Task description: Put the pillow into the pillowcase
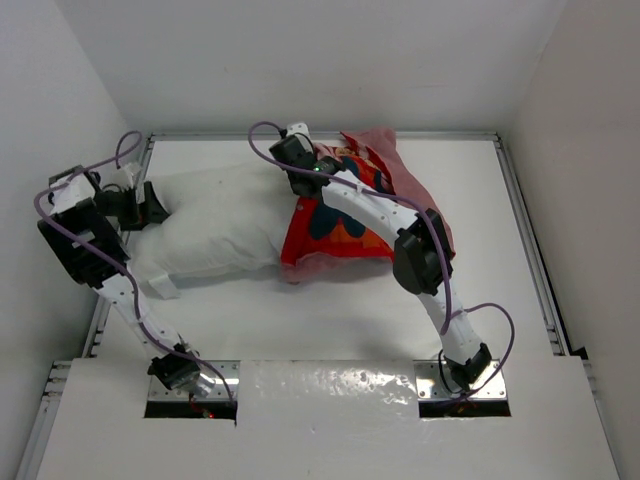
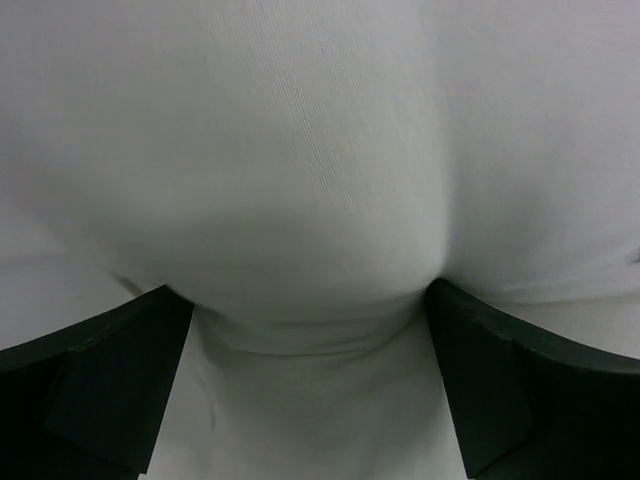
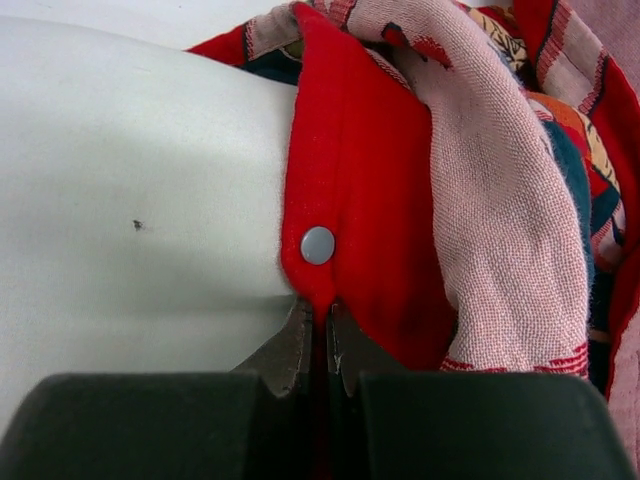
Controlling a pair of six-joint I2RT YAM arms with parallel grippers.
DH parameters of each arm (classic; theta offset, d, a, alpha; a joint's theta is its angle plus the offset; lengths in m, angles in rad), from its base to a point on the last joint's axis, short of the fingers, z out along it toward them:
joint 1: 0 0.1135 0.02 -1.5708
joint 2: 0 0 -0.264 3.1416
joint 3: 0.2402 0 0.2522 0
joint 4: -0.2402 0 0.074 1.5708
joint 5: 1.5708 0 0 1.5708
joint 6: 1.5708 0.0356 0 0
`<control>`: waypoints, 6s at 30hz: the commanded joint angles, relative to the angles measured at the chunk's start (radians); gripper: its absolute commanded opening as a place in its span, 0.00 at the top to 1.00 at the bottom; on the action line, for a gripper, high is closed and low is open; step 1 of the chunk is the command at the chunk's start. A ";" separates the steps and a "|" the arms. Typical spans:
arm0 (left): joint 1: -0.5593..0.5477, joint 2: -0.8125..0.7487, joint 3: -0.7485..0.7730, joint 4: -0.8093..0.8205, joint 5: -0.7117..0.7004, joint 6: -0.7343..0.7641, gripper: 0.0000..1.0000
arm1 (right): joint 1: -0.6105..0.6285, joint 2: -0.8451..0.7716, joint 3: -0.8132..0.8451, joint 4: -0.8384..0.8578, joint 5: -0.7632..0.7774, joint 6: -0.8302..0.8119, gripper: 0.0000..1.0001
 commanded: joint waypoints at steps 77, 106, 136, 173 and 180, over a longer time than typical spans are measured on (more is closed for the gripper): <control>-0.460 -0.601 -0.487 -0.107 -0.043 0.470 0.49 | -0.173 -0.368 -0.415 0.149 -0.413 0.124 0.34; -1.050 -0.512 -0.460 0.414 -0.564 0.058 0.00 | -0.201 -0.339 -0.588 0.322 -0.372 -0.082 0.21; -0.876 -0.471 -0.325 0.677 -0.119 -0.528 1.00 | 0.043 -0.784 -1.096 0.659 -0.806 0.134 1.00; -0.535 -0.444 -0.218 0.736 0.093 -0.610 0.51 | -0.138 -0.055 -0.045 0.057 -0.610 0.179 0.94; -0.563 -0.305 -0.333 0.603 -0.238 -0.256 0.53 | -0.100 -0.230 -0.374 0.175 -0.662 0.124 0.97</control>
